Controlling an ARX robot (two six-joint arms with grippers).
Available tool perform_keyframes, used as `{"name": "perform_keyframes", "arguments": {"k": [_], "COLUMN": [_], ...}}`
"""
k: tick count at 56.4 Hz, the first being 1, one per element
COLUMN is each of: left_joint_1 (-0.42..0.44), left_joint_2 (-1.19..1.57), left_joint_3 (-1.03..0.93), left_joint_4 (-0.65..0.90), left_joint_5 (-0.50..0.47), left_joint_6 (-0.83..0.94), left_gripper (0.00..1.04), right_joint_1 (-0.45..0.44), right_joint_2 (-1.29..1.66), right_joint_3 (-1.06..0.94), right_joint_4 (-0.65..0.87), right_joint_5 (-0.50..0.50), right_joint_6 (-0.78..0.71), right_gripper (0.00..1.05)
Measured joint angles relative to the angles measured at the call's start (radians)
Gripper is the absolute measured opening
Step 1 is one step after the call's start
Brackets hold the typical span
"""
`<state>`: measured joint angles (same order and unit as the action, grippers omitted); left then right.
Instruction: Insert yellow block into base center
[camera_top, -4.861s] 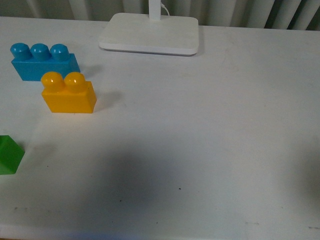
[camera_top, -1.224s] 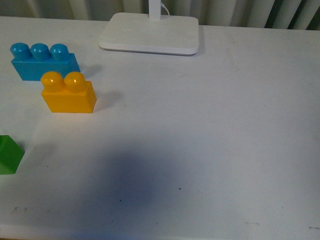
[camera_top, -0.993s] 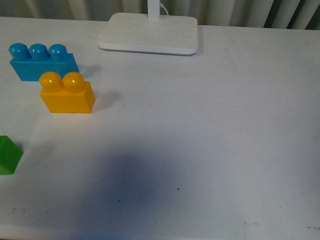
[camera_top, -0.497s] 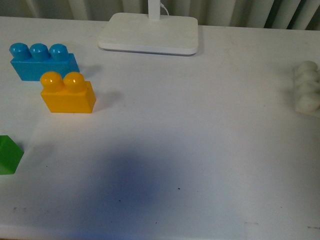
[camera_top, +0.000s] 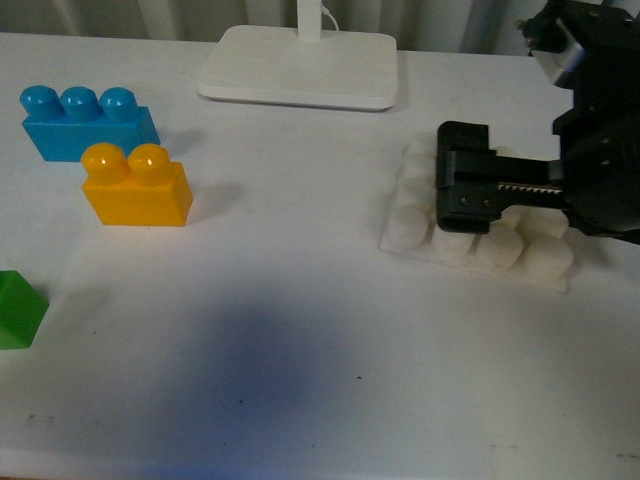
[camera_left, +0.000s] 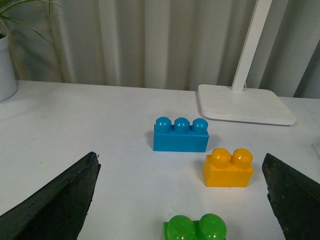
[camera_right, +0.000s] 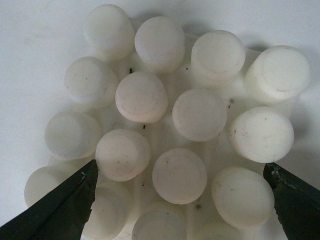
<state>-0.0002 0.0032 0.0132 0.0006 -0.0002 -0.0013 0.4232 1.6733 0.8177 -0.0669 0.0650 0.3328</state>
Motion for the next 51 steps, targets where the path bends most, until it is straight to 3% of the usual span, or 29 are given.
{"name": "perform_keyframes", "arguments": {"k": [14,51], "left_joint_1": [0.0,0.0], "left_joint_2": [0.0,0.0], "left_joint_3": [0.0,0.0], "left_joint_4": [0.0,0.0], "left_joint_5": [0.0,0.0], "left_joint_6": [0.0,0.0], "left_gripper": [0.98,0.98], "right_joint_1": [0.061,0.058], "right_joint_2": [0.01,0.065], "right_joint_3": [0.013,0.111], "right_joint_4": [-0.013,-0.051], "right_joint_5": [0.012,0.016], "right_joint_6": [0.061,0.058], "right_gripper": [0.96,0.96]}}
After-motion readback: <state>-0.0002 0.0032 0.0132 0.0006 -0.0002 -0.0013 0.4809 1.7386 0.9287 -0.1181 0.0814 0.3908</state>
